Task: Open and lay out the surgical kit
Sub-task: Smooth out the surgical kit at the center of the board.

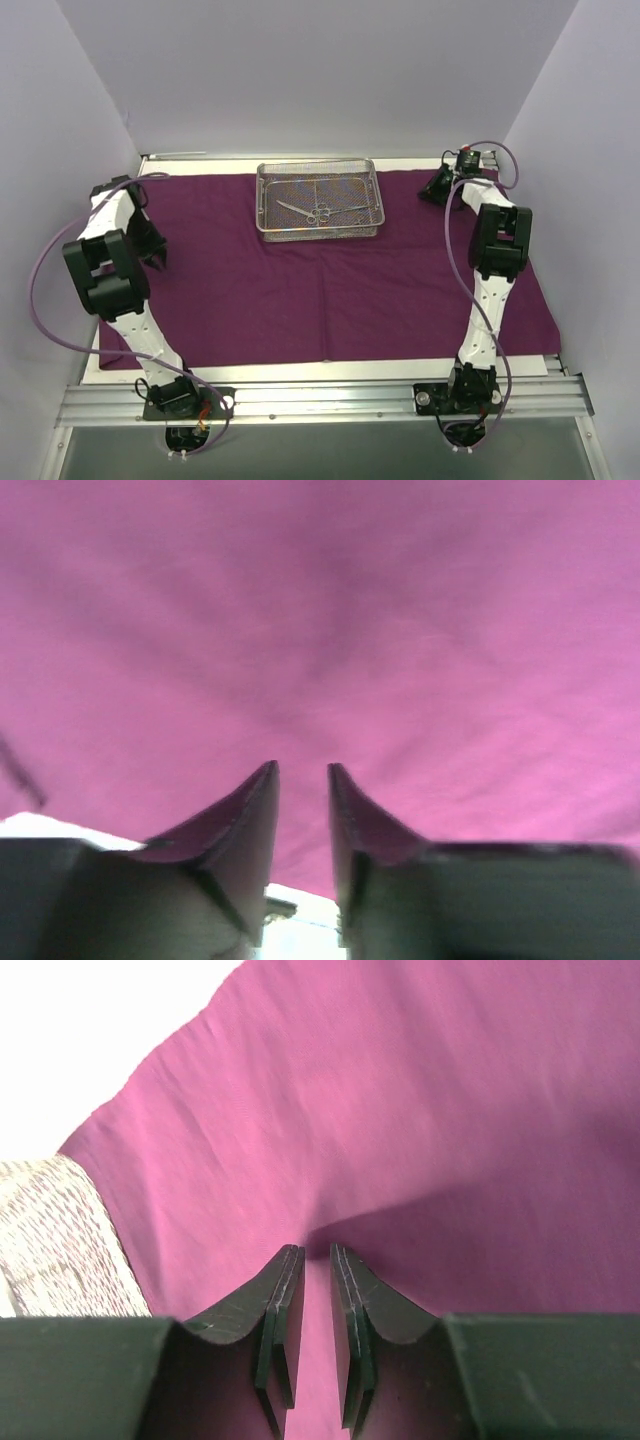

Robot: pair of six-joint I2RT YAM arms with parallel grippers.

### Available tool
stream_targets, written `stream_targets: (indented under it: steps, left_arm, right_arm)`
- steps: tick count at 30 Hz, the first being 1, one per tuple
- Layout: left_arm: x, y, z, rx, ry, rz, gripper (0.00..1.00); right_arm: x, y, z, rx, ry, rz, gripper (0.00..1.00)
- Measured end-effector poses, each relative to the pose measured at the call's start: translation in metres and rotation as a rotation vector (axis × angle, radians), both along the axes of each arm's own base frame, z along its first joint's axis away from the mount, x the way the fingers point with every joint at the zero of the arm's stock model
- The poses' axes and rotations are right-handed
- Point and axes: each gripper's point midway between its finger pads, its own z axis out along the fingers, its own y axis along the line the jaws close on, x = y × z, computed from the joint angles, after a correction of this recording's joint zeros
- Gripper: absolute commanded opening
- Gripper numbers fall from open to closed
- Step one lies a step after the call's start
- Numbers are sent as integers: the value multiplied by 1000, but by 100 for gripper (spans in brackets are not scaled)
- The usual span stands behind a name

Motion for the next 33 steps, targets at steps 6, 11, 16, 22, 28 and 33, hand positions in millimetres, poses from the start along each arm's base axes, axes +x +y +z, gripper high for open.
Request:
stream_targets:
  steps: [6, 11, 16, 22, 28, 33]
  left_arm:
    - [-45, 52, 4, 105, 117, 89, 6]
    - [-57, 65, 10, 243, 194, 32, 2]
    - [-70, 78, 1, 339, 290, -12, 2]
    - [-88, 96, -20, 411, 437, -41, 2]
    - [-100, 113, -24, 520, 541, -61, 2]
    - [-116, 125, -27, 579, 618, -74, 2]
  right_arm:
    - [24, 4, -1, 33, -68, 12, 18]
    - [37, 7, 1, 68, -116, 3, 18]
    - [40, 8, 3, 80, -138, 5, 17]
    - [41, 12, 0, 103, -151, 9, 17]
    - [47, 15, 1, 134, -183, 6, 17]
    - [49, 17, 1, 159, -199, 2, 17]
